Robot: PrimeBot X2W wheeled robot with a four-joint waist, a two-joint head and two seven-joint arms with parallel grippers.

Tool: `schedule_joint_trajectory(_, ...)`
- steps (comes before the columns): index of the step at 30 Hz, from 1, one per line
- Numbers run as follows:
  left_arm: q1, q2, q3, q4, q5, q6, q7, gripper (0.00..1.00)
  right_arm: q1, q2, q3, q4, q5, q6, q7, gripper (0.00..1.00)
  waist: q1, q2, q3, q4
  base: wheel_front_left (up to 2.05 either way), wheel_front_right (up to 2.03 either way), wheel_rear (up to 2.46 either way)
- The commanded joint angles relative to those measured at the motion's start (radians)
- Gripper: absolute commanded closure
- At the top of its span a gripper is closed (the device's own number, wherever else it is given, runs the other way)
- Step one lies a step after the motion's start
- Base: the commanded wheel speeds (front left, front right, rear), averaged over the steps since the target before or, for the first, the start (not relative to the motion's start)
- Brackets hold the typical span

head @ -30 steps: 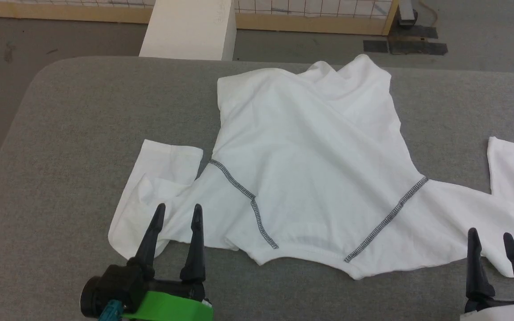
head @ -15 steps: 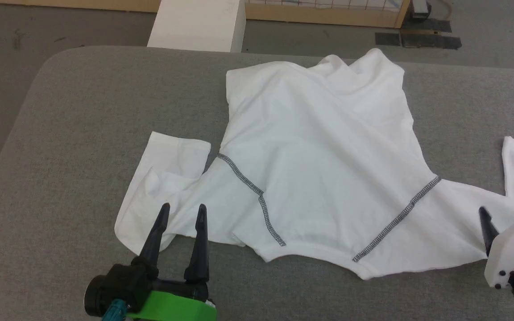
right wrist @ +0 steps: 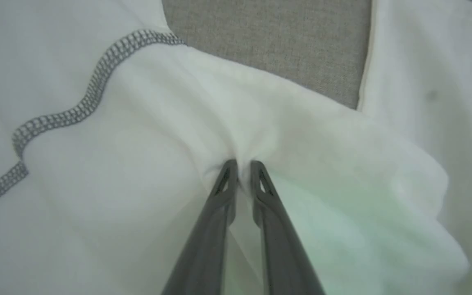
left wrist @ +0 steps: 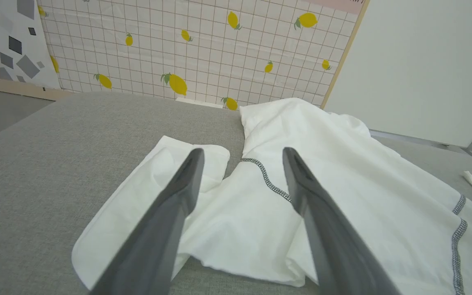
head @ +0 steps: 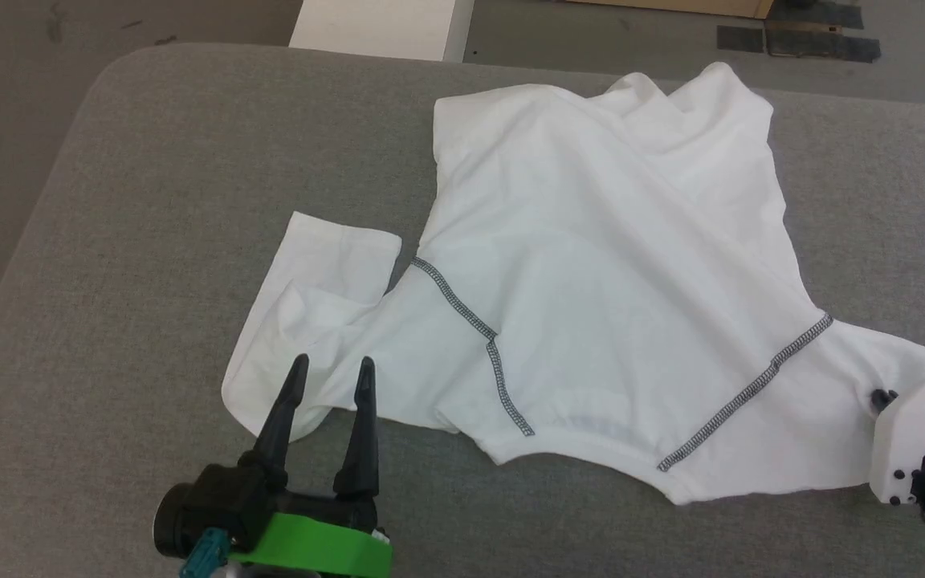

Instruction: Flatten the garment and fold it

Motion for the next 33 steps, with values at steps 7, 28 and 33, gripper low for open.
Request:
schedule_joint_trajectory(7, -0.005, 0.000, 0.010, 0.005, 0.002, -0.007, -0.004, 0.00, -0.036, -0.059, -0.027, 0.008, 0.004, -0.002, -0.063, 1.00, 0.0000, 0.0000, -0.023, -0.028, 0.00, 0.00, 0.00)
schedule_joint_trajectory(28, 0.012, 0.001, 0.011, 0.043, 0.015, -0.033, -0.004, 0.00, -0.054, -0.099, -0.064, 0.016, 0.051, -0.002, -0.230, 0.00, 0.0000, 0.0000, -0.083, -0.043, 0.00, 0.00, 0.00)
schedule_joint_trajectory(33, 0.026, 0.001, 0.020, 0.022, 0.018, -0.035, -0.004, 0.00, -0.001, -0.011, -0.100, -0.188, 0.036, -0.002, -0.328, 0.00, 0.0000, 0.0000, -0.112, -0.053, 0.00, 0.00, 0.00)
